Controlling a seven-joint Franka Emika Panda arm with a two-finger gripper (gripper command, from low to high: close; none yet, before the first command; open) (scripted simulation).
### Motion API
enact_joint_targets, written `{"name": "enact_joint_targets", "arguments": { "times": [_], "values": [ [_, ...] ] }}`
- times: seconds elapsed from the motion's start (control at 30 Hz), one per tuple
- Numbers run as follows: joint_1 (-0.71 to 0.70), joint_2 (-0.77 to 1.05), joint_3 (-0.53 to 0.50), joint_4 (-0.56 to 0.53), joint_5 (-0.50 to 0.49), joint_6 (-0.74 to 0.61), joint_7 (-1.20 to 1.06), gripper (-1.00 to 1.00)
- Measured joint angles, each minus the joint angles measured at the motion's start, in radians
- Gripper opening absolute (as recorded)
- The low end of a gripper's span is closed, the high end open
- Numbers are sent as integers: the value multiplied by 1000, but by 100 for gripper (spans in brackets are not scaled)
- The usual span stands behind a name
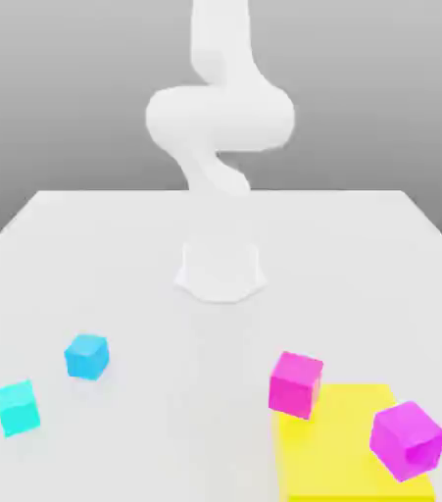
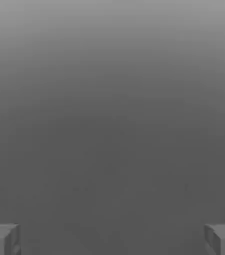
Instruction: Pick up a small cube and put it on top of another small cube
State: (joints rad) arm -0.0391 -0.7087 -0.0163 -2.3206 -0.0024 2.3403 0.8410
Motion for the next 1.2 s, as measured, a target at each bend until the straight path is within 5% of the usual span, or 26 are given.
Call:
{"name": "enact_joint_targets", "arguments": {
  "times": [0.67, 1.0, 1.03, 1.2],
  "values": [
    [-296, 732, -189, -165, 59, 322, 271, 0],
    [-427, 1099, -133, -172, 216, 534, 241, 0],
    [-437, 1122, -121, -168, 225, 552, 234, -100],
    [-438, 1122, -121, -168, 223, 553, 236, -100]
  ]
}}
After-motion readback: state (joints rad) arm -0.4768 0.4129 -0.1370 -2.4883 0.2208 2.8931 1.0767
